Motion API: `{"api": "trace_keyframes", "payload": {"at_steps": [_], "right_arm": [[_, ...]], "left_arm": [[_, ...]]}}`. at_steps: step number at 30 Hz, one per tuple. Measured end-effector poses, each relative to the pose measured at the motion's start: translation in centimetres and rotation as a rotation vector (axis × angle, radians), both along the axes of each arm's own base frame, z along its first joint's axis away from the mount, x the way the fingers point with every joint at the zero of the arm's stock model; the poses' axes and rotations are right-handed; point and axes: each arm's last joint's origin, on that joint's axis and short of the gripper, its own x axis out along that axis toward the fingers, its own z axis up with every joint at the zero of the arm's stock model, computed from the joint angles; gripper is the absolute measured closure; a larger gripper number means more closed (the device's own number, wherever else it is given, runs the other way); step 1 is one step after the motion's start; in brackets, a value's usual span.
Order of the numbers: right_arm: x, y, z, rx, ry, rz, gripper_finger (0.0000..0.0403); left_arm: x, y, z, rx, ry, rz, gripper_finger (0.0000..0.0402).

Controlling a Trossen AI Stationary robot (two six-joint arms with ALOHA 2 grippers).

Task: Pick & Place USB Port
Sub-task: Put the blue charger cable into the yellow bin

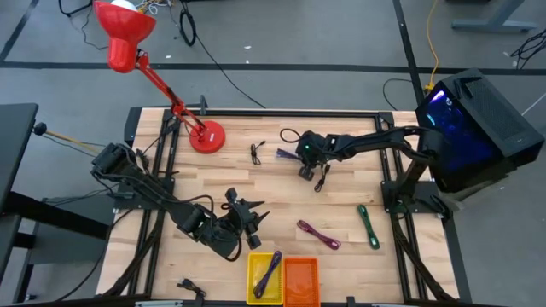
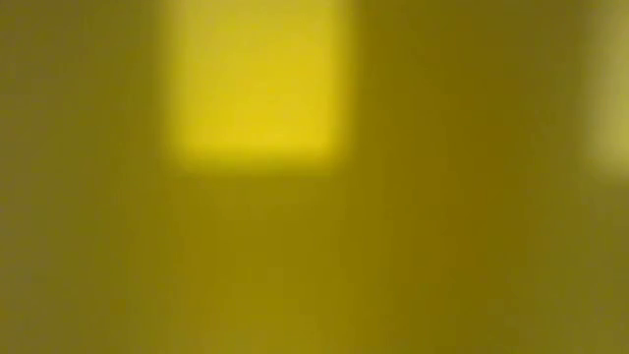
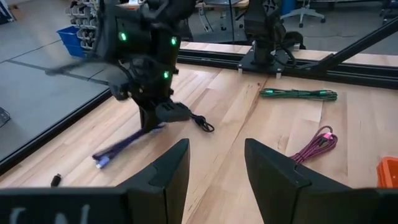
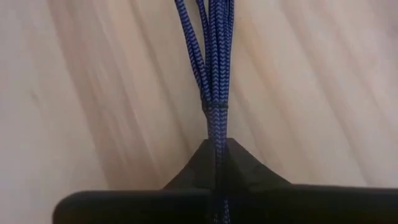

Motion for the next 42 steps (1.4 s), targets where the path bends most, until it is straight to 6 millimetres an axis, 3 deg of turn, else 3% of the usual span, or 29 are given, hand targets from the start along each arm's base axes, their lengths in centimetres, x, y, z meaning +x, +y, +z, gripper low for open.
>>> {"api": "trace_keyframes", "payload": {"at_steps": [5, 9, 14, 17, 22, 27, 42], "right_arm": [[0.6, 0.1, 4.9, -0.048, -0.115, 0.019, 0.0398], [0.2, 1.2, 10.1, -0.114, -0.287, 0.056, 0.0399], [-1.4, 3.8, 15.7, -0.127, -0.547, 0.153, 0.0399], [-2.0, 6.2, 17.8, -0.125, -0.656, 0.24, 0.0399], [-2.3, 10.3, 18.8, -0.152, -0.701, 0.354, 0.0399], [-2.5, 12.6, 18.9, -0.185, -0.694, 0.378, 0.0399], [-4.2, 13.0, 20.5, -0.239, -0.73, 0.364, 0.0399]], "left_arm": [[0.2, 0.6, 0.1, 0.009, -0.013, 0.046, 0.0241], [0.7, 1.9, 0.1, 0.042, -0.033, 0.144, 0.0241], [2.0, 4.3, 0.9, 0.07, -0.031, 0.172, 0.0241], [3.4, 5.7, 2.3, 0.052, -0.086, 0.052, 0.0241], [5.0, 8.2, 5.0, 0.057, -0.283, -0.159, 0.0241], [5.3, 9.7, 5.6, 0.034, -0.345, -0.214, 0.0241], [5.3, 10.2, 5.6, 0.065, -0.329, -0.115, 0.0241]]}}
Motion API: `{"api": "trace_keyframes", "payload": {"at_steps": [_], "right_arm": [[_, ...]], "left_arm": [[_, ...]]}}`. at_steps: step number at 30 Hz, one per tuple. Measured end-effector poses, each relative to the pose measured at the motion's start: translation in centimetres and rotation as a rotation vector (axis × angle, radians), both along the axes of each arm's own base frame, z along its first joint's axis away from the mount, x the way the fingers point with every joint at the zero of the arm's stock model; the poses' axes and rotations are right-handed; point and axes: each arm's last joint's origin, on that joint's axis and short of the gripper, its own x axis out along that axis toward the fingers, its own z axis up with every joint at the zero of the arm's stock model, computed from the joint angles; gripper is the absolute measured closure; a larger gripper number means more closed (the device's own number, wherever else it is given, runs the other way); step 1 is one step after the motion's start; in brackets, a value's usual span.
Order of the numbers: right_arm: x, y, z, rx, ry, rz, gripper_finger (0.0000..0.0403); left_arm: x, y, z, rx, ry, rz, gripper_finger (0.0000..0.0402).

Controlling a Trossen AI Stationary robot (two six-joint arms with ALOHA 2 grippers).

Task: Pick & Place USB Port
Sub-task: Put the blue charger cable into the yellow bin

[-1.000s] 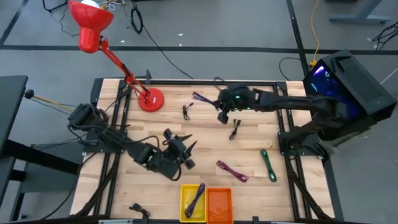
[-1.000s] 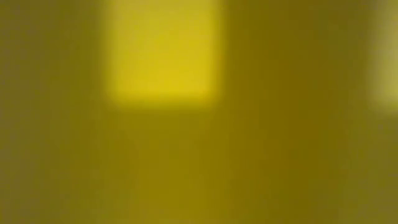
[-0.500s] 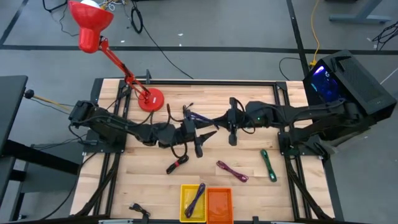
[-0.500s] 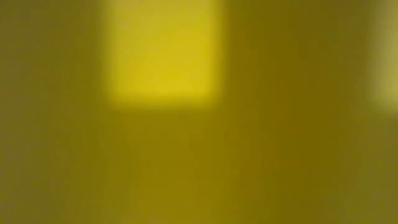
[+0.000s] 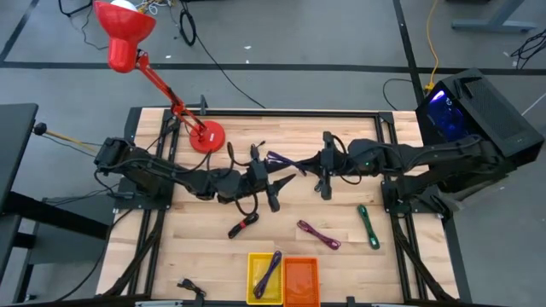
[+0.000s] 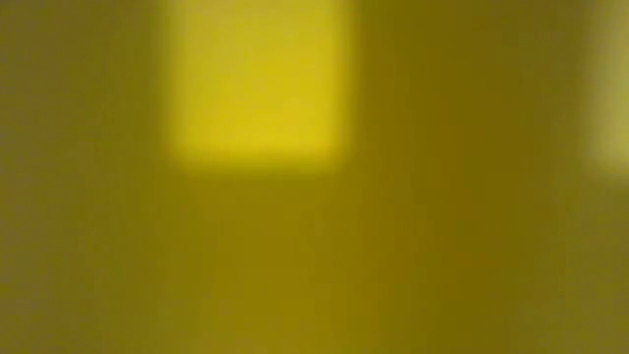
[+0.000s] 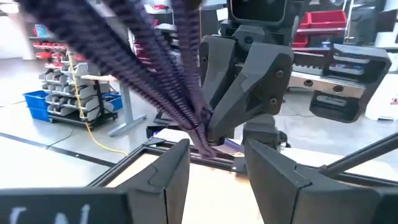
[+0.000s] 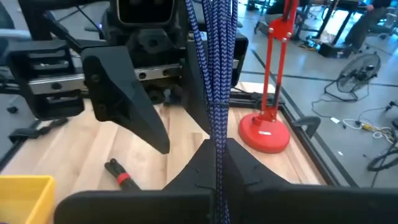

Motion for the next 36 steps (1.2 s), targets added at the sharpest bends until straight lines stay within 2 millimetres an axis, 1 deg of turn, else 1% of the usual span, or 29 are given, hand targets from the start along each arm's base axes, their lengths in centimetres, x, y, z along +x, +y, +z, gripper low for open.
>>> {"api": "trace_keyframes", "payload": {"at_steps": [5, 12, 14, 18, 22, 25, 27, 29, 30, 36], "right_arm": [[0.0, 0.3, 0.0, 0.005, 0.001, 0.003, 0.0399], [-0.1, 1.1, 0.1, 0.003, -0.007, 0.02, 0.0399], [-0.1, 1.3, 0.0, 0.004, -0.003, 0.027, 0.0399], [0.0, 1.8, -0.9, 0.007, 0.04, 0.058, 0.0402], [-0.1, 1.8, -0.6, 0.008, 0.02, 0.053, 0.0402], [-0.1, 1.7, -0.7, -0.01, 0.02, 0.017, 0.0402], [-0.2, 1.7, -0.5, -0.016, 0.016, 0.01, 0.0402], [-0.2, 1.6, -0.6, -0.017, 0.017, 0.006, 0.0402], [-0.2, 1.6, -0.6, -0.017, 0.017, 0.005, 0.0402], [-0.2, 1.6, -0.5, -0.024, 0.013, 0.002, 0.0397]], "left_arm": [[0.0, -0.1, 0.5, -0.006, -0.053, -0.044, 0.0241], [0.0, 0.0, 0.8, 0.011, -0.074, -0.034, 0.0241], [0.0, 0.1, 0.8, 0.01, -0.08, -0.034, 0.0241], [-0.1, 0.1, 1.2, 0.02, -0.103, -0.028, 0.0242], [-0.1, 0.1, 1.3, 0.025, -0.111, -0.033, 0.0245], [-0.1, 0.1, 1.2, 0.017, -0.11, -0.048, 0.0271], [-0.1, 0.1, 1.2, 0.005, -0.115, -0.05, 0.0308], [-0.1, 0.1, 1.2, 0.009, -0.113, -0.049, 0.0361], [-0.1, 0.1, 1.2, 0.01, -0.112, -0.049, 0.0372], [-0.1, 0.1, 1.2, 0.016, -0.109, -0.048, 0.0373]]}}
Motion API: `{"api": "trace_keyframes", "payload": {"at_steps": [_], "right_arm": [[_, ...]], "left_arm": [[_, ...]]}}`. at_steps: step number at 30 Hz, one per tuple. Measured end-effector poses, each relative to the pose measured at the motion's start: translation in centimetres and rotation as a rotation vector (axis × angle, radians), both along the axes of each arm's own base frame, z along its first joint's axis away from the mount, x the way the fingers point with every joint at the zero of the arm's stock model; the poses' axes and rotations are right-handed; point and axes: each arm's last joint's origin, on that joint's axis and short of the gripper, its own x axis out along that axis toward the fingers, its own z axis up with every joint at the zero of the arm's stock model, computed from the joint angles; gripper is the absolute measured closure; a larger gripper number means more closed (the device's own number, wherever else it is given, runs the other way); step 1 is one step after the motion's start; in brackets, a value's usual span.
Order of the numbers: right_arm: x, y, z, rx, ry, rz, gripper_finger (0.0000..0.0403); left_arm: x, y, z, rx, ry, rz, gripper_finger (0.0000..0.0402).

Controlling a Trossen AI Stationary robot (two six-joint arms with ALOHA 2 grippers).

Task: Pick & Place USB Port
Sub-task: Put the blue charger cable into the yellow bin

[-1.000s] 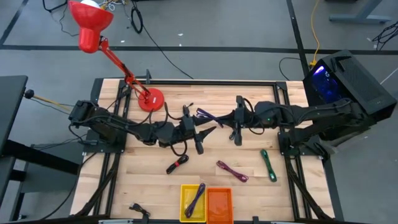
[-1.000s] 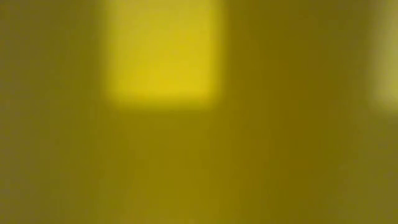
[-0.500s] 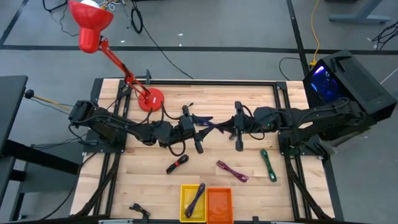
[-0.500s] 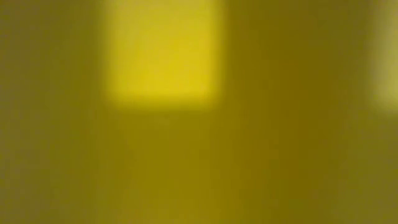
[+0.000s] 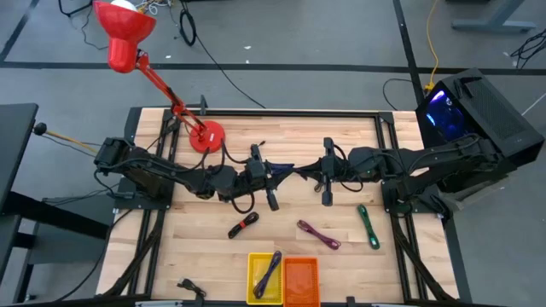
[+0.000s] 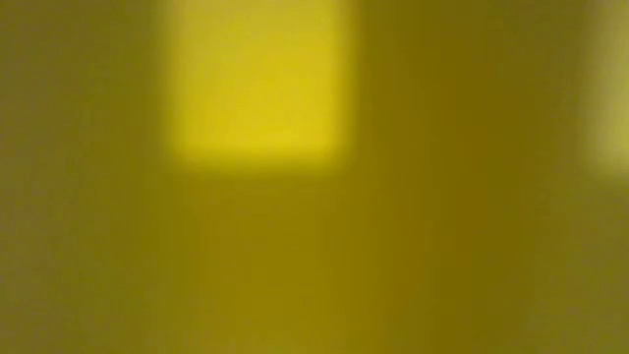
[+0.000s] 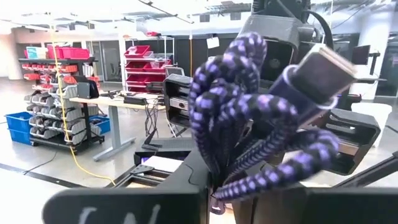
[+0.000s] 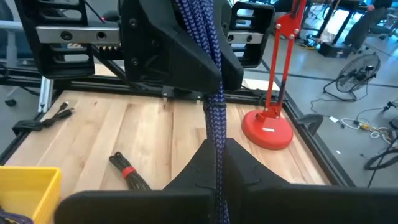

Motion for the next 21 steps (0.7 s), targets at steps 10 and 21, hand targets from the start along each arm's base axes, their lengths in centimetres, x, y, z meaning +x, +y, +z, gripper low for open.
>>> {"api": "trace_keyframes", "payload": {"at_steps": [10, 21], "right_arm": [[-0.4, -0.4, 0.6, -0.054, -0.029, -0.052, 0.0305], [-3.1, -3.3, 0.8, -0.104, 0.08, -0.33, 0.0268]], "left_arm": [[0.1, 0.2, -1.5, 0.02, 0.15, 0.089, 0.0373], [-3.6, -2.9, -2.7, -0.175, 0.438, -0.049, 0.0373]]}}
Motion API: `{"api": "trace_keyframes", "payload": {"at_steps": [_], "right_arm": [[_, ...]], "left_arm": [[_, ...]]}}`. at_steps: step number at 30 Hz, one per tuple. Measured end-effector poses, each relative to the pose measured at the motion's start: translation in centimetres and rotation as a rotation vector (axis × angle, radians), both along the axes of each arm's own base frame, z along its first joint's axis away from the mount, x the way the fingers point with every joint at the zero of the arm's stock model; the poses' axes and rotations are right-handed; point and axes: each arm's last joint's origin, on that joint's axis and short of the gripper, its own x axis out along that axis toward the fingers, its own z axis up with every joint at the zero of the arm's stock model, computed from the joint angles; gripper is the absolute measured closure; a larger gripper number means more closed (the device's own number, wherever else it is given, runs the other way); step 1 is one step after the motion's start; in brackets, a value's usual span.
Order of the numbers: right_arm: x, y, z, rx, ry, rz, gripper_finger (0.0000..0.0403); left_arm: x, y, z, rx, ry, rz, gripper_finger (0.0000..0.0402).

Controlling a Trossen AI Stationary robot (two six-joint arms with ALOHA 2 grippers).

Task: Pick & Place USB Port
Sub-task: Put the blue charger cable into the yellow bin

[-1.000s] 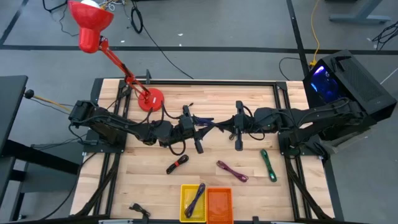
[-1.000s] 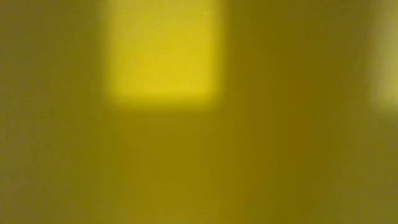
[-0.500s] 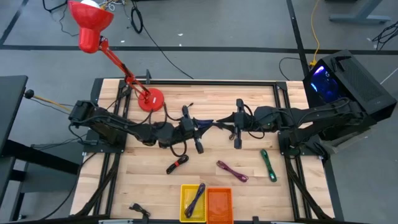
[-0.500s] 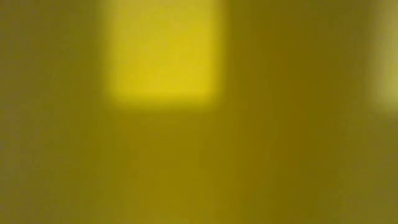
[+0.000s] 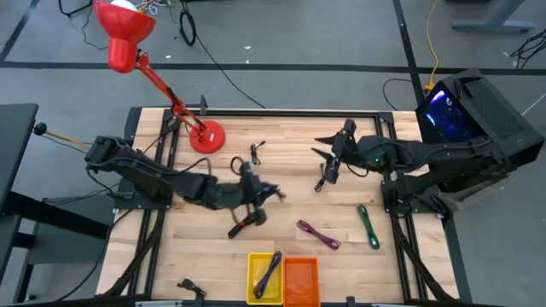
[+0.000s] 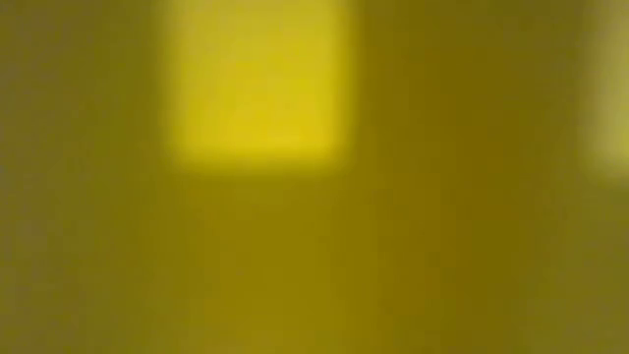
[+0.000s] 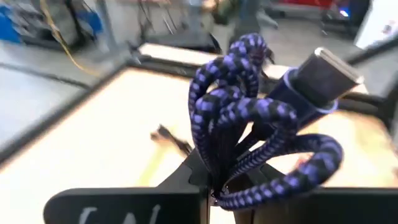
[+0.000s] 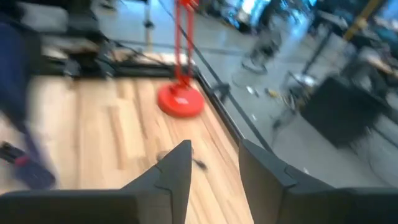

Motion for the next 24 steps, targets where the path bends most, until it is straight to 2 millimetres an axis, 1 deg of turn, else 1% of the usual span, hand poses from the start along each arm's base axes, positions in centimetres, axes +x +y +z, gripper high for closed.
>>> {"api": "trace_keyframes", "payload": {"at_steps": [3, 5, 6, 8, 11, 14, 18, 21, 24], "right_arm": [[-0.5, -0.8, -0.3, 0.024, 0.031, -0.05, 0.027], [-0.7, -1.3, -0.4, 0.036, 0.045, -0.08, 0.0273], [-0.7, -1.6, -0.4, 0.039, 0.043, -0.091, 0.0274], [-0.7, -2.0, -0.5, 0.041, 0.05, -0.111, 0.0276], [-0.8, -2.6, -0.4, 0.048, 0.04, -0.138, 0.0278], [-0.7, -2.9, -0.3, 0.059, 0.022, -0.157, 0.0277], [-0.8, -3.2, -0.3, 0.069, 0.015, -0.174, 0.0278], [-0.8, -3.2, -0.3, 0.078, 0.009, -0.18, 0.0278], [-0.8, -3.2, -0.4, 0.088, 0.012, -0.159, 0.0278]], "left_arm": [[-2.8, -1.1, 1.3, -0.138, 0.045, -0.069, 0.0373], [-4.2, -2.1, 2.3, -0.254, 0.023, -0.132, 0.0373], [-4.7, -2.8, 2.6, -0.283, 0.02, -0.169, 0.0373], [-5.7, -4.2, 2.3, -0.328, 0.069, -0.226, 0.0373], [-6.6, -6.2, 1.3, -0.435, 0.14, -0.245, 0.0373], [-6.7, -8.3, 0.5, -0.505, 0.144, -0.265, 0.0373], [-6.0, -10.3, -0.5, -0.573, 0.128, -0.334, 0.0373], [-5.3, -11.1, -1.8, -0.626, 0.18, -0.364, 0.0373], [-4.4, -11.3, -3.4, -0.648, 0.234, -0.34, 0.0373]]}}
